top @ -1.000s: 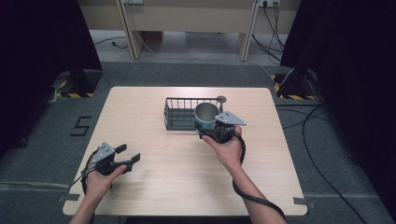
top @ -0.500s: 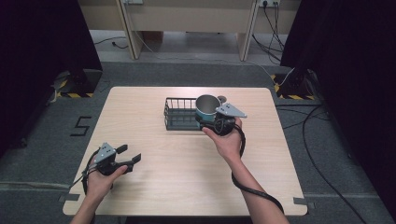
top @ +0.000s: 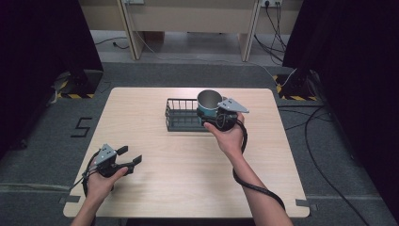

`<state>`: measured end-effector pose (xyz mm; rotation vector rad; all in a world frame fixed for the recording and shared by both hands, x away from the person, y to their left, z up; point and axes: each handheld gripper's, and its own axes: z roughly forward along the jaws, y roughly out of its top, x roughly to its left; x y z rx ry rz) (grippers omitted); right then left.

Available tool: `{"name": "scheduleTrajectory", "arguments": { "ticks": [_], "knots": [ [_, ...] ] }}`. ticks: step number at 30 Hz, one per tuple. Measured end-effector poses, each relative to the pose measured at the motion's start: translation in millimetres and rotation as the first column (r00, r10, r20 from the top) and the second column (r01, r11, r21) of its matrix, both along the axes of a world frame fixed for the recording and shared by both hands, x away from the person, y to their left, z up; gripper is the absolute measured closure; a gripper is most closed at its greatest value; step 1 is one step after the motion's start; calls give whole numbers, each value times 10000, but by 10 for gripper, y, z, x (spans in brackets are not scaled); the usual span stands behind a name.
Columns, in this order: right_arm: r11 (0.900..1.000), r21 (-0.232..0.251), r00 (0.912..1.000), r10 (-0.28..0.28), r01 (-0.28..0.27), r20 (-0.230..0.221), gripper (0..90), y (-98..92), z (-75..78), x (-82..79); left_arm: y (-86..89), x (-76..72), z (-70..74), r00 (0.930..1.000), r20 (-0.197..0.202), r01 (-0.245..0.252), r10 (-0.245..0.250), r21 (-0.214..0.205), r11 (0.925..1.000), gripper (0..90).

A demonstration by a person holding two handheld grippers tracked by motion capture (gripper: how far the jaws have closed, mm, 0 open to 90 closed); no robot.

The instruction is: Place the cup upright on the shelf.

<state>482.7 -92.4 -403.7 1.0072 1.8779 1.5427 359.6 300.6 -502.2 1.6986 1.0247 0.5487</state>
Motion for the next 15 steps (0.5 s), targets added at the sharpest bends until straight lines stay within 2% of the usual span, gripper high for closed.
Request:
{"name": "scheduleTrajectory", "arguments": {
  "ticks": [15],
  "knots": [
    [9998,28,9998,-203,203,-48,182,77,62,189,11,0,-3,10000,7,-9,9,5,10000,223]
  ]
}}
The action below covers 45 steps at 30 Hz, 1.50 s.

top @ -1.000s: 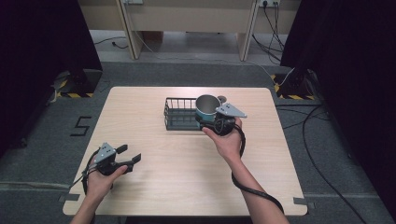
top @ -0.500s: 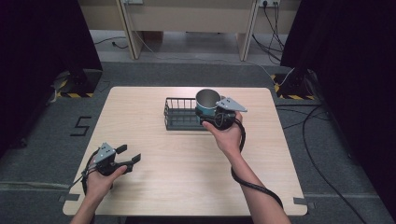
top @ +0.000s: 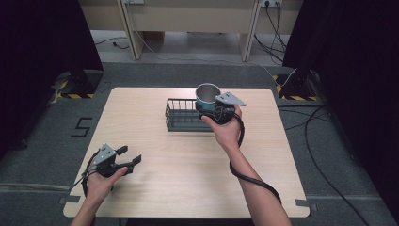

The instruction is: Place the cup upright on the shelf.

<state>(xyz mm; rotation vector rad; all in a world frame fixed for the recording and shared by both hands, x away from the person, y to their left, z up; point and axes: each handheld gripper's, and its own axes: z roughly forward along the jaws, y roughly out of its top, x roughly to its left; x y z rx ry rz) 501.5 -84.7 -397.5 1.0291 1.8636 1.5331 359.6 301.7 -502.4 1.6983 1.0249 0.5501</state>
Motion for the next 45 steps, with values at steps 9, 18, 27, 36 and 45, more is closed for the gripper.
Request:
{"name": "scheduleTrajectory", "arguments": {
  "ticks": [9,18,27,36,45],
  "knots": [
    [10000,-11,10000,-59,59,-44,181,57,-22,63,-3,1,0,10000,8,24,-24,3,10000,223],
    [9998,27,9997,-174,175,-171,182,74,-69,127,-16,7,1,9999,42,111,-111,-1,9999,223],
    [9996,99,9994,-244,246,-225,182,97,-85,201,-30,15,-1,9999,37,141,-141,22,9999,223],
    [9991,243,9986,-337,347,-415,182,144,-119,295,-23,13,0,9999,39,133,-133,2,9999,224],
    [9990,249,9983,-358,369,-458,181,189,-124,365,-31,13,-1,9999,49,160,-160,-1,9999,224]
  ]
}}
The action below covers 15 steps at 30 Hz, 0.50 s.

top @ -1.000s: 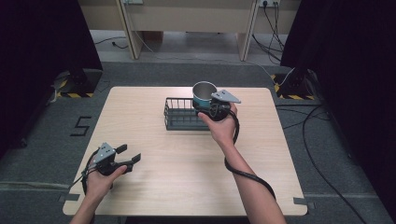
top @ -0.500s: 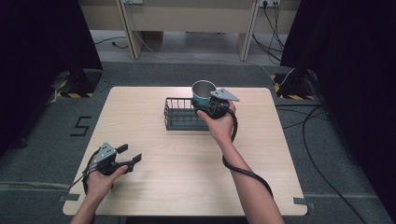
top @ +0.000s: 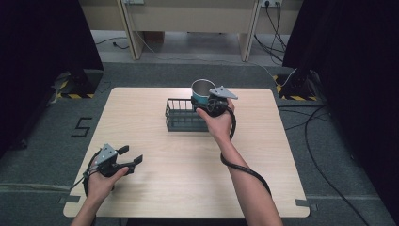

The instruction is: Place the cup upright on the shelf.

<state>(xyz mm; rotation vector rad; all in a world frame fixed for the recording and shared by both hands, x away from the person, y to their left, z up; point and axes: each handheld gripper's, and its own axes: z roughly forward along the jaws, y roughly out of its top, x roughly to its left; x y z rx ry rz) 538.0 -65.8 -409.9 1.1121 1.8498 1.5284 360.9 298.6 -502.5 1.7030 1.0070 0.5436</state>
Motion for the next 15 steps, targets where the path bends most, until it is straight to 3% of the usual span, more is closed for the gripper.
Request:
{"name": "scheduleTrajectory", "arguments": {
  "ticks": [15],
  "knots": [
    [10000,-56,9997,-53,52,-230,182,68,-49,97,-7,0,1,10000,1,52,-52,9,10000,223]
  ]
}}
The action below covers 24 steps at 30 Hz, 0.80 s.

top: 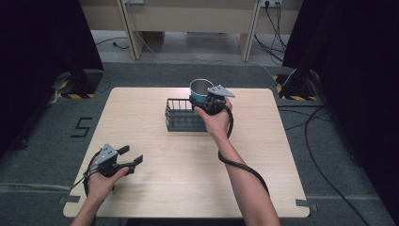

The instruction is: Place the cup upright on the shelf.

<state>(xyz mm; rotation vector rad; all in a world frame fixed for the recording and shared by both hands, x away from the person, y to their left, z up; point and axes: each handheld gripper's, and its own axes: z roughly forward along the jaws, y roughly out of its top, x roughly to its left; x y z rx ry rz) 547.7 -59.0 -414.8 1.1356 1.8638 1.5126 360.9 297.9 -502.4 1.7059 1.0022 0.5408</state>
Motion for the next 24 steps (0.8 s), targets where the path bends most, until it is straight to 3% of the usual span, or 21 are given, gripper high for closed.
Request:
{"name": "scheduleTrajectory", "arguments": {
  "ticks": [24],
  "knots": [
    [9997,-175,9991,-185,179,-373,182,58,-166,75,-7,1,-3,10000,-3,39,-39,20,10000,223]
  ]
}}
